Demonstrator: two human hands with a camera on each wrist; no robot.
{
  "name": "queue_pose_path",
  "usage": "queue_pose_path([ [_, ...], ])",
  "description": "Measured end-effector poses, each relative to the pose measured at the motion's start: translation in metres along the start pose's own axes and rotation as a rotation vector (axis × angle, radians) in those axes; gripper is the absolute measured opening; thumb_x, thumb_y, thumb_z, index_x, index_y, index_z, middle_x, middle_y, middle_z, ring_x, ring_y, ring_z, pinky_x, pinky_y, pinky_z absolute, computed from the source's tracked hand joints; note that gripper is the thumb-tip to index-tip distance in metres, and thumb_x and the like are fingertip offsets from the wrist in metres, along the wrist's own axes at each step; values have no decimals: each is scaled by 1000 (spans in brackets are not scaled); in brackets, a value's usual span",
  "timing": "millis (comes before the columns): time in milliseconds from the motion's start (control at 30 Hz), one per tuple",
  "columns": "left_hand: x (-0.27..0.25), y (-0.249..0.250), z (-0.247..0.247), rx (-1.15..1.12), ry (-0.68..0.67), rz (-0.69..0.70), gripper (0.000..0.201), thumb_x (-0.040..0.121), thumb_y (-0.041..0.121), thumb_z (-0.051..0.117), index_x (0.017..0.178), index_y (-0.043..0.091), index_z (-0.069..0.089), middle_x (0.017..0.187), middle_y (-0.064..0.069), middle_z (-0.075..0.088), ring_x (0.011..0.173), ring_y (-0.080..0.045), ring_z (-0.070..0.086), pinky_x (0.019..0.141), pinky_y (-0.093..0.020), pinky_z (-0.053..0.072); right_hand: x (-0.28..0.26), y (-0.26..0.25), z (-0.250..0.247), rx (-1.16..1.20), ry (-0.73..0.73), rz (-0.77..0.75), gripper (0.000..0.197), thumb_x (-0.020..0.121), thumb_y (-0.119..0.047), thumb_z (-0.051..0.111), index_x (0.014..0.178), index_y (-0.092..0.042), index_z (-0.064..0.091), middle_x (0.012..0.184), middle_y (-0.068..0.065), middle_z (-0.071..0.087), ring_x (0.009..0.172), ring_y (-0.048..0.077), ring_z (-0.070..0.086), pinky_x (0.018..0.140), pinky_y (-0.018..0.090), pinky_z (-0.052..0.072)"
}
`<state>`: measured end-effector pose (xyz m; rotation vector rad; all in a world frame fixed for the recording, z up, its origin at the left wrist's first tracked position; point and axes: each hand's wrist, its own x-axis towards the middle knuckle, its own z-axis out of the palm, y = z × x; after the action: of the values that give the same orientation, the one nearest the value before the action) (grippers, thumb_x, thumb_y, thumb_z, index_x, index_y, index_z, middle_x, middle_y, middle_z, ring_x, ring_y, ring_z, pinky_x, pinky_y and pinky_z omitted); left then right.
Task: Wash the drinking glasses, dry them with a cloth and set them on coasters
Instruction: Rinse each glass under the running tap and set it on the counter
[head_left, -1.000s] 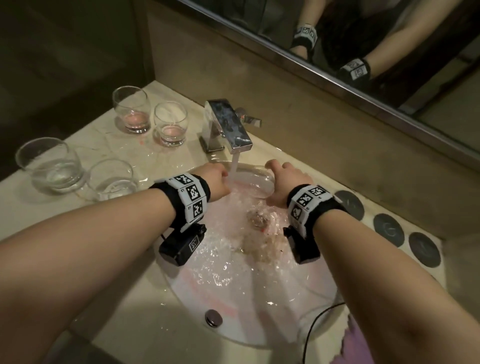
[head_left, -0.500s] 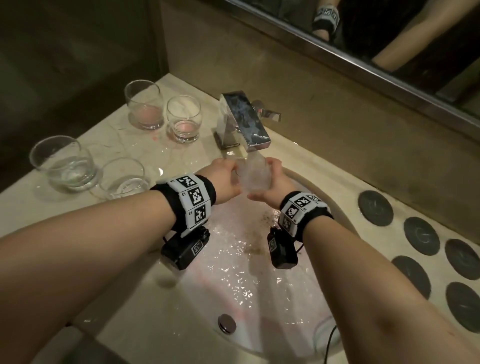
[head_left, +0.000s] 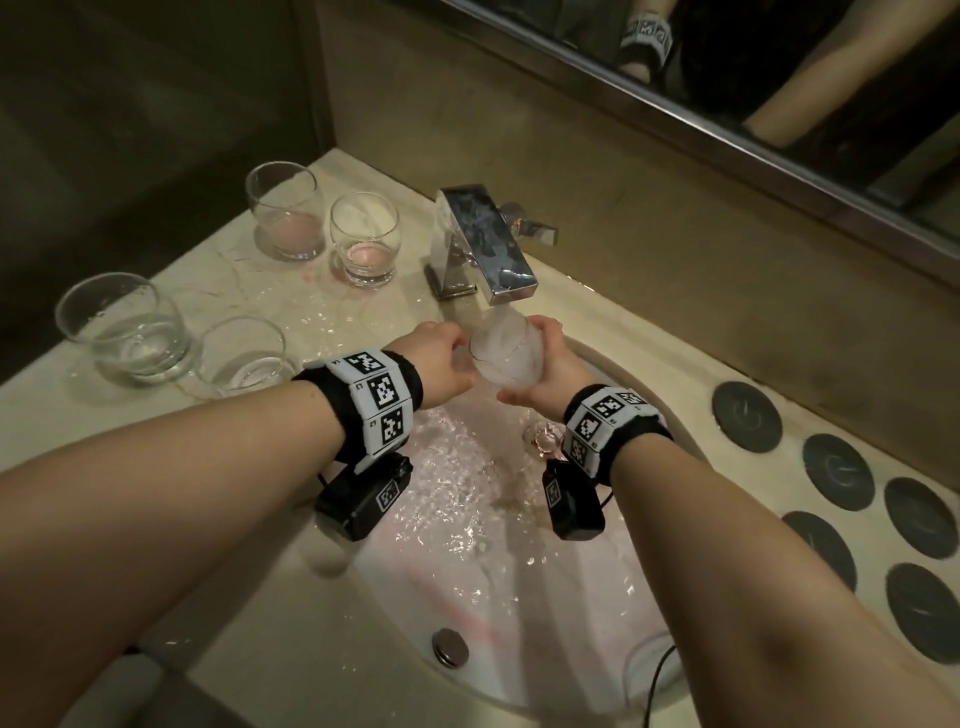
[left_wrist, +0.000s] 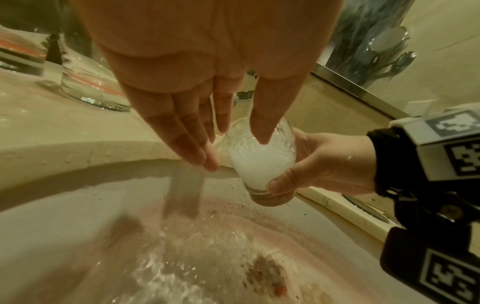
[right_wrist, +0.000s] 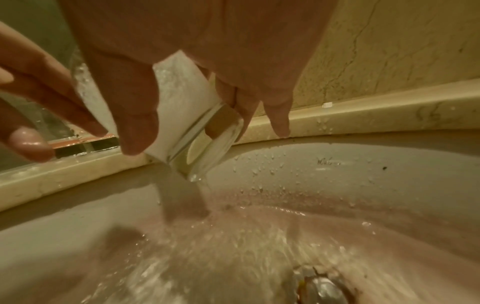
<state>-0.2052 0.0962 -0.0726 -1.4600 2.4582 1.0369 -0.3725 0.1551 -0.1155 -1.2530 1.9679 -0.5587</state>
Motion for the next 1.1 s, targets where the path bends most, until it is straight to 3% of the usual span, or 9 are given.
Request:
queue_pose_path([
  [167,-3,2,3,17,3,2,53,85,31,62,131,10,45,132,-12,48,117,-26,50,97,-32,41,-8,0,-11,-236,-3,-10,96,60,-25,84,137,-30,27,135,5,44,115,25,51,98,45,44],
  [233,-4,4,3,26,9,5,53,85,30,62,130,9,46,132,-12,49,118,-26,49,99,-33,40,-14,-4,-18,-528,-24,-31,91,65,-28,78,139,-31,25,136,6,42,119,27,48,109,54,30],
  [300,-6,7,4,30,12,12,52,85,29,62,130,8,46,132,-12,50,118,-26,49,100,-34,40,-21,-9,-23,-916,-45,-90,85,71,-26,72,141,-30,24,134,7,40,120,28,46,112,61,14],
  [400,-8,10,4,32,17,19,51,84,31,61,128,9,49,130,-11,52,116,-26,51,100,-37,41,-27,-12,-27,-1209,-47,-140,80,75,-23,67,141,-29,22,135,9,37,122,30,42,110,66,7],
  [567,-11,10,4,48,21,27,52,84,33,62,129,10,48,129,-9,52,116,-25,51,100,-37,41,-29,-8,-35,-1033,-19,4,76,76,-29,68,138,-29,24,126,5,46,116,28,48,111,64,11],
  [700,-13,7,4,54,27,18,52,86,32,60,131,10,46,132,-9,50,118,-24,49,101,-35,40,-29,-3,-31,-703,16,72,78,68,-33,73,132,-28,27,111,2,59,108,28,54,107,55,26],
  [800,-14,3,5,55,28,-2,56,88,32,59,137,14,40,139,-5,45,124,-22,46,101,-30,37,-25,-2,-19,-581,20,43,81,68,-33,75,133,-26,27,111,1,62,107,27,57,103,49,35],
  [900,-14,-1,5,40,31,-10,56,88,32,59,138,13,39,140,-5,43,126,-21,44,99,-27,35,-20,-7,-10,-495,13,42,82,72,-30,74,137,-22,24,115,1,61,113,26,53,108,50,29],
  [1100,-14,-4,4,27,39,-26,55,89,29,59,138,11,40,140,-6,43,125,-22,44,96,-25,35,-9,-9,2,-436,-2,34,81,74,-26,74,136,-16,24,96,5,59,121,32,48,114,47,19],
])
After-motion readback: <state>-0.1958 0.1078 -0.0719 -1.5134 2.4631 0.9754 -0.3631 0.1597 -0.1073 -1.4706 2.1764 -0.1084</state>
